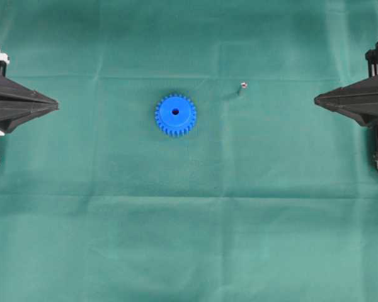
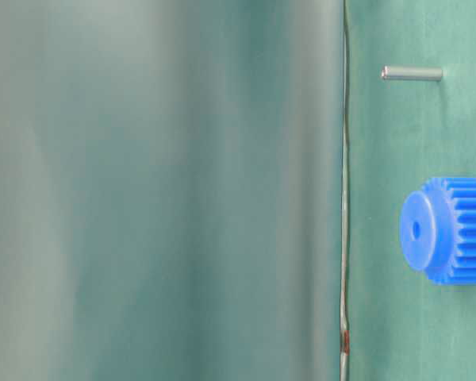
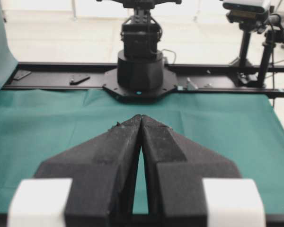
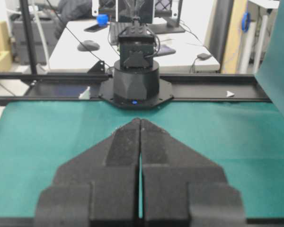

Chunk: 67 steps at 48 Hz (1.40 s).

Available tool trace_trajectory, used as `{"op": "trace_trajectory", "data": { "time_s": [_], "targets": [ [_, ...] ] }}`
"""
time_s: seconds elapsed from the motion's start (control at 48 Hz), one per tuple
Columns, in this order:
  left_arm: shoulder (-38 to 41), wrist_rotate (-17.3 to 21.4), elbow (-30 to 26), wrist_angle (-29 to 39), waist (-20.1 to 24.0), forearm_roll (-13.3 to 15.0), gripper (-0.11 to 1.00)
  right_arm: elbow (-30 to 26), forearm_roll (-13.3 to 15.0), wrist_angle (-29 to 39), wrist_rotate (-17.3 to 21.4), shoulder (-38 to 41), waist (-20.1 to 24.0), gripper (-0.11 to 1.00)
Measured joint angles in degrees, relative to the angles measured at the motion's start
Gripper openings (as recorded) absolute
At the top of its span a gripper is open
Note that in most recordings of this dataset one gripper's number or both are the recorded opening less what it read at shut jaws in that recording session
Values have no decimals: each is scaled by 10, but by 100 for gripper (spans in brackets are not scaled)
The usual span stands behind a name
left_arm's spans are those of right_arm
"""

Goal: Insert the shaft placed at a random location into the center hole of the medium gear at another random location.
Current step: 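Move the right gripper open toward the silver shaft, then lower the right gripper over the shaft and close on it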

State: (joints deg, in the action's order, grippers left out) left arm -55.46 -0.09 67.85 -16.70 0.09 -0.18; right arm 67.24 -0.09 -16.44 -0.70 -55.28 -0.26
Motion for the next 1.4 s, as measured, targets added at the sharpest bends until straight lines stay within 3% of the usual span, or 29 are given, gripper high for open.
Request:
{"op": "trace_trajectory", "data": {
  "time_s": [0.5,0.667,0.771,0.959,1.022,1.147,1.397],
  "targets": [
    [0,-4,-7,27,0,-4,0,-1,-5,9,0,36,-1,1],
    [0,-4,-6,28,0,-4,0,0,-17,6,0,74,-22,3],
    [-1,-4,-6,30,0,-4,0,2,-22,-4,0,112,-41,21],
    [0,-4,-6,33,0,-4,0,1,-26,-24,0,208,-76,77],
    [-1,-4,-6,33,0,-4,0,-2,-26,-33,0,243,-88,90],
    [0,-4,-6,33,0,-4,0,-11,-27,-57,0,309,-109,85],
    [0,-4,-6,33,0,-5,0,-29,-27,-105,0,418,-141,85]
  ]
}}
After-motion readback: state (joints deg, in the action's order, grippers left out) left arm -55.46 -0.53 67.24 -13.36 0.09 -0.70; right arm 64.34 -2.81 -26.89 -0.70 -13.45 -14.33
